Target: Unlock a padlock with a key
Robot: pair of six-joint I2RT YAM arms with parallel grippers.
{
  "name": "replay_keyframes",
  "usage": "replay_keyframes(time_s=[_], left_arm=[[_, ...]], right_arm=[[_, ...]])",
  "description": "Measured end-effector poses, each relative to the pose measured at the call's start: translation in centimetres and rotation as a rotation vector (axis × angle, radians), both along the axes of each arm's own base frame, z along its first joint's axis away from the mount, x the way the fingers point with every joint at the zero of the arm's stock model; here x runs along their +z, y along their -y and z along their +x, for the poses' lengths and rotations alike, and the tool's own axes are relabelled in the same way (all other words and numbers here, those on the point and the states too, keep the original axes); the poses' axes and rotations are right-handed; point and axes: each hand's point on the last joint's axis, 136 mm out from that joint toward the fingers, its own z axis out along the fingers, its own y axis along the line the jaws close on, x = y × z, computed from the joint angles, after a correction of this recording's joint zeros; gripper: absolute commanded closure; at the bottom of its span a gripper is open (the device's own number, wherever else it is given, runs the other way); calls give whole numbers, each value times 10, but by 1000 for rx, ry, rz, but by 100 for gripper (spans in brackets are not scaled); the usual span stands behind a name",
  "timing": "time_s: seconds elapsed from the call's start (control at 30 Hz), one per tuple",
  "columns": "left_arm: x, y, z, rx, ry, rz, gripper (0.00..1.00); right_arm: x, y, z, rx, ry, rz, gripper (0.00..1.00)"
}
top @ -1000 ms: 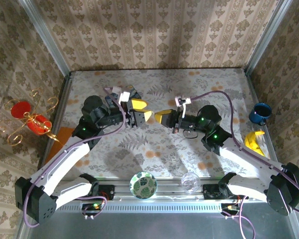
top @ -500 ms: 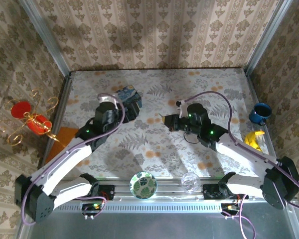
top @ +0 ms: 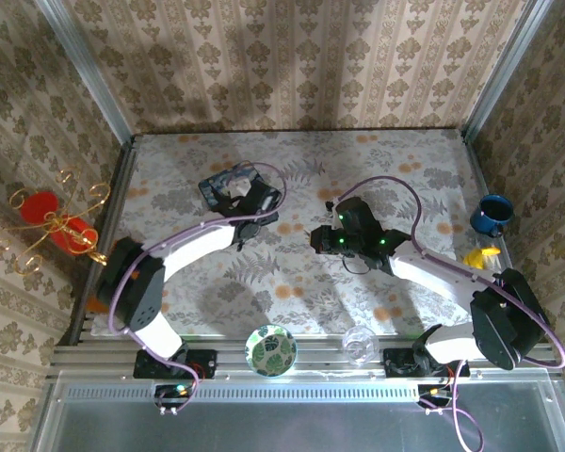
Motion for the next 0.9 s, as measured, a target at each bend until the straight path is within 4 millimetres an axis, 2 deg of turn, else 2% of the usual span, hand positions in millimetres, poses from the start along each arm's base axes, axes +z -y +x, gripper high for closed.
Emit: replay_keyframes(time_s=[0.1,0.27,0.5,0.9], left_arm=[[-17,2,11,30,-43,53,1],[-40,1,25,66,-98,106,8],[-68,-14,37,125,-146,141,21],[-81,-12,50,139,-147,140,38]], right_arm=[[0,0,0,-5,-4,4,100],[1,1,-1,-10,-3,12,100],[3,1,-1,-10,2,15,100],[6,0,2,-11,15,28,100]])
